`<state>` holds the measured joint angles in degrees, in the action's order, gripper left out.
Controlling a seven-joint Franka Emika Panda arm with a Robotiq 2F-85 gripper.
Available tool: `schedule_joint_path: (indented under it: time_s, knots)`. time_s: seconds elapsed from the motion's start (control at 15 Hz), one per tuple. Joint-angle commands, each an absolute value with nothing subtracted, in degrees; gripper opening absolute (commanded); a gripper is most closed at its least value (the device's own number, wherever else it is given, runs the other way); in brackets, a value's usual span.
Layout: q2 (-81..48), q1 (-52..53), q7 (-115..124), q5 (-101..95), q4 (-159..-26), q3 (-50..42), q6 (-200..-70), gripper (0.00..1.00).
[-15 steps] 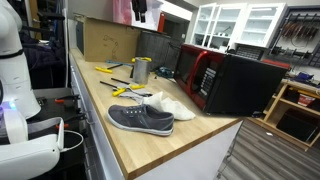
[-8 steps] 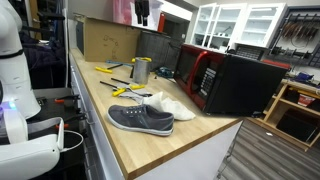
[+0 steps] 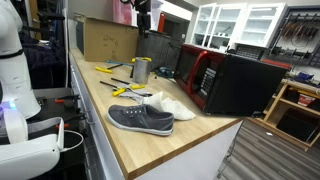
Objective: Move one black and yellow object in the metal tin, then to the black holder
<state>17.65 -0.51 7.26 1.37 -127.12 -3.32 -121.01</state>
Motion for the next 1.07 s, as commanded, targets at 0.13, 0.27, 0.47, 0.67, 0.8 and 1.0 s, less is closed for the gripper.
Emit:
schedule_joint_path:
  time_s: [0.13,0.27,0.47,0.67,0.8,1.0]
  knots:
    - [9.94,-1.72,11.63,0.40,-124.65,-1.55,-124.68,1.00]
    - [7.66,-1.80,13.23,0.44,-124.91,-1.76,-126.94,1.00]
    - [4.78,-1.81,14.53,0.59,-124.69,-1.90,-129.77,1.00]
    - [2.74,-1.60,15.97,0.97,-124.32,-1.92,-130.53,1.00]
    - [2.14,-1.31,16.45,1.46,-124.15,-1.84,-129.88,1.00]
    - [2.08,-1.02,17.20,2.38,-123.79,-1.64,-128.16,1.00]
